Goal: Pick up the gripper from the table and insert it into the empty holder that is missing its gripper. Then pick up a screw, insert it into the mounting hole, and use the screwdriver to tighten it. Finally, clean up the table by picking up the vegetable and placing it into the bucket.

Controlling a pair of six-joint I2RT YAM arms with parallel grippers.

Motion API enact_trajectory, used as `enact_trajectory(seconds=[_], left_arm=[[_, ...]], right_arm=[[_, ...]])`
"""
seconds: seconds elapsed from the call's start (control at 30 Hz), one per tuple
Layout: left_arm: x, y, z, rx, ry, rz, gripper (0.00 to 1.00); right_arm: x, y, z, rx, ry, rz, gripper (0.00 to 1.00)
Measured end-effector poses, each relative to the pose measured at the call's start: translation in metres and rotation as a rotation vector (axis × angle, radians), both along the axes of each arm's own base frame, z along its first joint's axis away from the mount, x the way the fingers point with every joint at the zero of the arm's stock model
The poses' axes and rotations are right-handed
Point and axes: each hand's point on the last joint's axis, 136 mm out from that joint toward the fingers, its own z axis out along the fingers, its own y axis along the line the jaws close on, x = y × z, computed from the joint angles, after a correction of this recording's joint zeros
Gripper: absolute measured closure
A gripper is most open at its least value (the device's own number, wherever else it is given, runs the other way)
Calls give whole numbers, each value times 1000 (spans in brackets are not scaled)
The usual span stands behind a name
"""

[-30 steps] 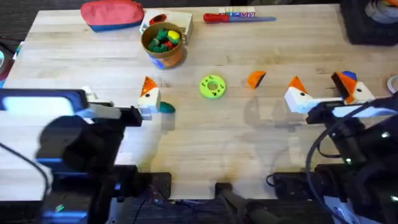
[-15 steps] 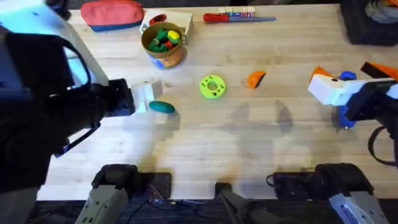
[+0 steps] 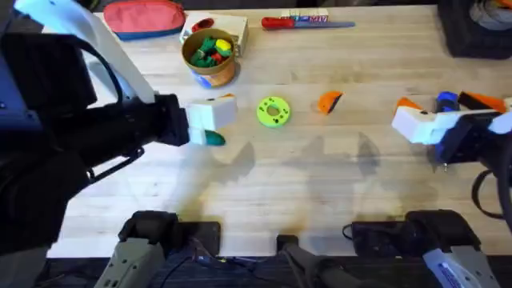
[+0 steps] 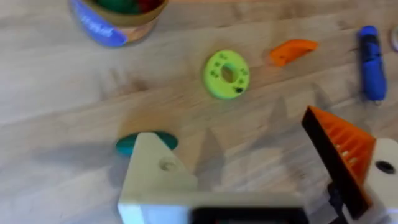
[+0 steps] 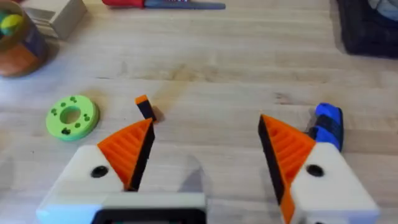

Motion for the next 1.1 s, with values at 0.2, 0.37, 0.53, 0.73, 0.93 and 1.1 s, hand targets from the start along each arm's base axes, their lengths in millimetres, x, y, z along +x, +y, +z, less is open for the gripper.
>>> enact_trajectory(seconds=[0.2, 0.37, 0.53, 0.73, 0.93, 1.1], left_arm=[[5, -38, 49, -90, -225, -181, 14], [2, -43, 52, -133, -212, -198, 14], [1, -44, 52, -161, -189, -185, 14], [11, -41, 62, -114, -281, -179, 14], [19, -57, 77, -9, -600, -318, 14], [-3, -62, 44, 8, -769, -364, 14]], right_arm=[[-12, 0, -19, 0, 91, 0, 10], [-29, 0, -41, 0, 206, 0, 10], [-49, 0, -61, 0, 319, 0, 10], [-58, 0, -69, 0, 369, 0, 12], [-58, 0, -69, 0, 369, 0, 11], [-58, 0, -69, 0, 369, 0, 10]])
